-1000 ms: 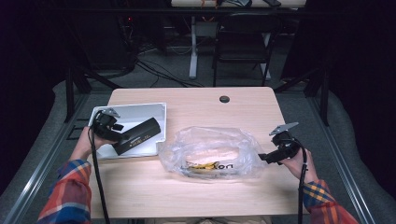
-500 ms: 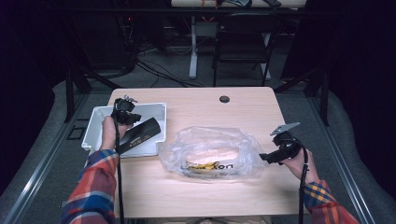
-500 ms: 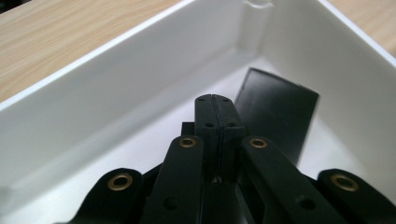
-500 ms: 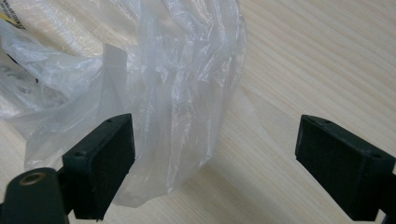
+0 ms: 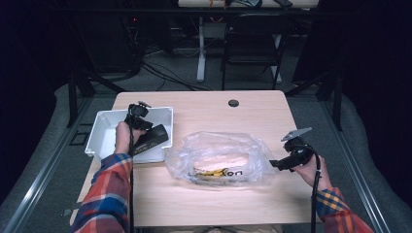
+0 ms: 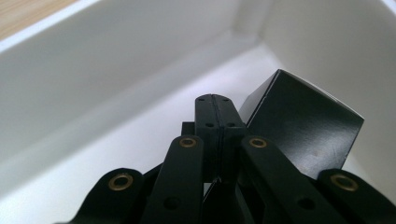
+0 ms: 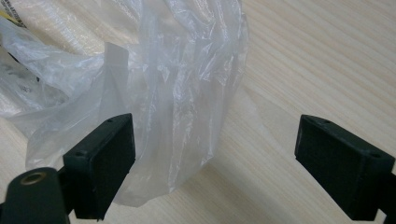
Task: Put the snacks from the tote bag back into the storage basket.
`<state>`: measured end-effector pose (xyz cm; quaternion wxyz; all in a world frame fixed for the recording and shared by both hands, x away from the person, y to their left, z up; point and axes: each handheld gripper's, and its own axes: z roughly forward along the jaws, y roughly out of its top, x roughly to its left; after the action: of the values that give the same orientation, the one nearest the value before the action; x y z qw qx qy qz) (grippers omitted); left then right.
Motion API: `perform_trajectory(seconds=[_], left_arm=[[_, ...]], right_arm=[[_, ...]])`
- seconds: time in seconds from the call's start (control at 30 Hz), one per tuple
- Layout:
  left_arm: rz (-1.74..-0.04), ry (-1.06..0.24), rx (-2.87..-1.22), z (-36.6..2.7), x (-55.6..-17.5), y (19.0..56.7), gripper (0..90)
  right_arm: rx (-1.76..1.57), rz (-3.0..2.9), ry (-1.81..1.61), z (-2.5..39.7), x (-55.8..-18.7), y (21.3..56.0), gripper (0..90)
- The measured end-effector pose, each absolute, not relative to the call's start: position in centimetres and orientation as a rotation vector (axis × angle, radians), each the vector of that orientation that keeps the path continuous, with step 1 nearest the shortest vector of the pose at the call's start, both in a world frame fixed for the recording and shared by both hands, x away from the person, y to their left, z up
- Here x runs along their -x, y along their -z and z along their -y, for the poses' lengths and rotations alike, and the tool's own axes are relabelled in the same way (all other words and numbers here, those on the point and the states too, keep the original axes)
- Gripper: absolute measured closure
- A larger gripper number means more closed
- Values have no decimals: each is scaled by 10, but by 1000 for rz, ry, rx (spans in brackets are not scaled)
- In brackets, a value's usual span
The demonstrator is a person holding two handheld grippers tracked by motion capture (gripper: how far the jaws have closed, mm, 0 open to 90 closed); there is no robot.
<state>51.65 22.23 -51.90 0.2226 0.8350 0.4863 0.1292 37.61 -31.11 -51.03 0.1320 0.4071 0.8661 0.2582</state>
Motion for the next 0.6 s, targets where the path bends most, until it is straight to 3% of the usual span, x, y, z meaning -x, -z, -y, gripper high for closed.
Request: perform_trajectory(seconds=[0.6], left_arm=[[-1289, -245, -2405, -219, -510, 525, 898]], right_arm=[[-1193, -2504, -763, 310, -376, 510, 116]])
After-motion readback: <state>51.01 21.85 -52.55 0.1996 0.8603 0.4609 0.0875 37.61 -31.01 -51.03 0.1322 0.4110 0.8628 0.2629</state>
